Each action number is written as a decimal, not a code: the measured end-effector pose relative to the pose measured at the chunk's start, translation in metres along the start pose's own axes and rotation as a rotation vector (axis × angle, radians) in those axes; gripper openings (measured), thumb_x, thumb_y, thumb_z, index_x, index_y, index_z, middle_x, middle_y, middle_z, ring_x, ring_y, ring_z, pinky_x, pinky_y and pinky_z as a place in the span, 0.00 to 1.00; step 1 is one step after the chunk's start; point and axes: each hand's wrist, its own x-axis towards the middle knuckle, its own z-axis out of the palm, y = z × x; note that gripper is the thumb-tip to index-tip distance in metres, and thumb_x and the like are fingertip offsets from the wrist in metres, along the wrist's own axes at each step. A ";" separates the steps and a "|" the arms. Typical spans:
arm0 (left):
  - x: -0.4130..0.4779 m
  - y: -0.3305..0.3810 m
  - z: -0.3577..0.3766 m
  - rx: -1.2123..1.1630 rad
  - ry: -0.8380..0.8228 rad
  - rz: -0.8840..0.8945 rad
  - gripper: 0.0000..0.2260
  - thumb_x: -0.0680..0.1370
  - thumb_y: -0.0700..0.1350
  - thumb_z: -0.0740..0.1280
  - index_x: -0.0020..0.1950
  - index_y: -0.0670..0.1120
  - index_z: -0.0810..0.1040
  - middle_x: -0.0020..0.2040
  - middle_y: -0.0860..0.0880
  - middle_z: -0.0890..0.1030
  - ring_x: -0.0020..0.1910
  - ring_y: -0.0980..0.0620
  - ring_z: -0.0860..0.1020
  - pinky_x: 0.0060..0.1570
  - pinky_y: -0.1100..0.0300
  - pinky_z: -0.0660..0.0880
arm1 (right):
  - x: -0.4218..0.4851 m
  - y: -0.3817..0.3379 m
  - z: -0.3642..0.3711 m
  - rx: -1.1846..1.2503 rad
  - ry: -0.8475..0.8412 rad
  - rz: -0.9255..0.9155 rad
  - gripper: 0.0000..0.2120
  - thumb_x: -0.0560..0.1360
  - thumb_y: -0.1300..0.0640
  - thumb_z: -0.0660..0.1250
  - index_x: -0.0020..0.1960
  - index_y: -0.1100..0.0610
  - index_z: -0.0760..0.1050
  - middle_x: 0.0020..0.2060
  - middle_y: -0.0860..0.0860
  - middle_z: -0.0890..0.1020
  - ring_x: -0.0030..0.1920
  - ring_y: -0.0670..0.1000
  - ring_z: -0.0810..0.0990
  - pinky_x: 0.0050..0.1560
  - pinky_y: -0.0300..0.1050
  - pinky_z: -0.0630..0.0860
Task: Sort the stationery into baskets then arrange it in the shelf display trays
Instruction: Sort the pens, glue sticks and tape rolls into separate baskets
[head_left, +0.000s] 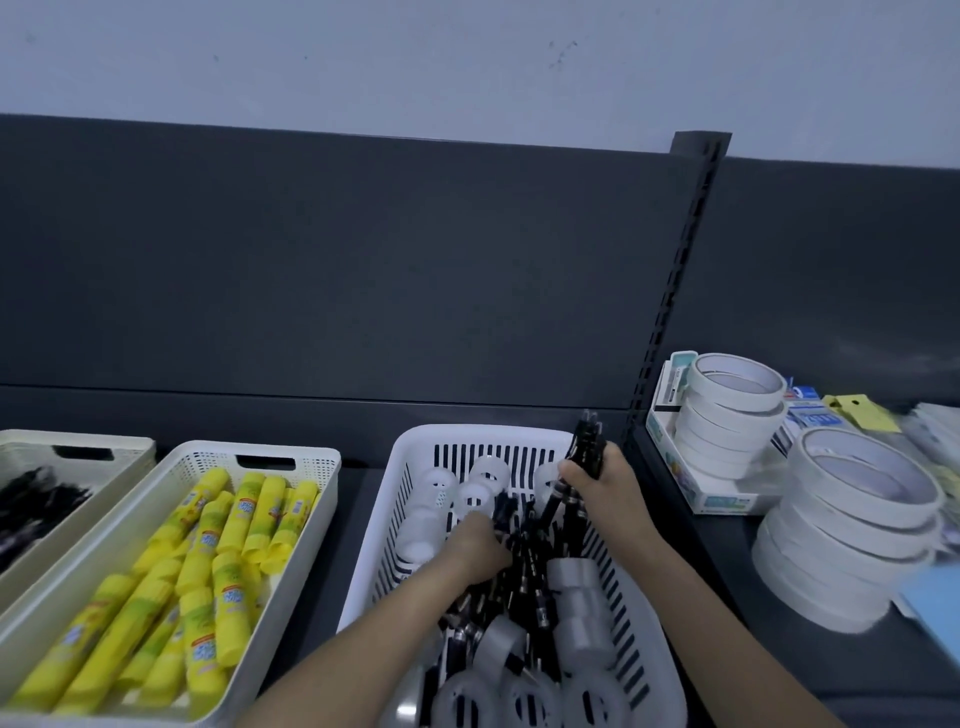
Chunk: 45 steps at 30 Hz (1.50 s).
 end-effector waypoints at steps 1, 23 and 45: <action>0.000 -0.001 -0.003 -0.071 0.016 -0.004 0.09 0.76 0.37 0.62 0.36 0.44 0.67 0.34 0.49 0.71 0.41 0.50 0.73 0.37 0.62 0.71 | -0.001 0.001 -0.001 0.031 0.018 0.009 0.06 0.77 0.60 0.63 0.46 0.58 0.66 0.40 0.54 0.74 0.42 0.53 0.76 0.41 0.43 0.72; -0.115 -0.133 -0.263 -0.571 0.662 0.343 0.13 0.75 0.31 0.63 0.41 0.50 0.69 0.40 0.45 0.73 0.34 0.54 0.69 0.35 0.64 0.68 | -0.045 -0.112 0.191 0.472 -0.426 0.058 0.07 0.79 0.63 0.58 0.43 0.58 0.70 0.33 0.54 0.76 0.33 0.49 0.76 0.43 0.43 0.73; -0.098 -0.375 -0.344 -0.070 0.360 -0.120 0.17 0.74 0.39 0.65 0.62 0.43 0.72 0.61 0.43 0.76 0.60 0.45 0.74 0.61 0.55 0.71 | -0.071 -0.125 0.491 -0.133 -0.411 0.150 0.16 0.74 0.68 0.57 0.61 0.61 0.69 0.49 0.57 0.75 0.45 0.55 0.74 0.44 0.43 0.70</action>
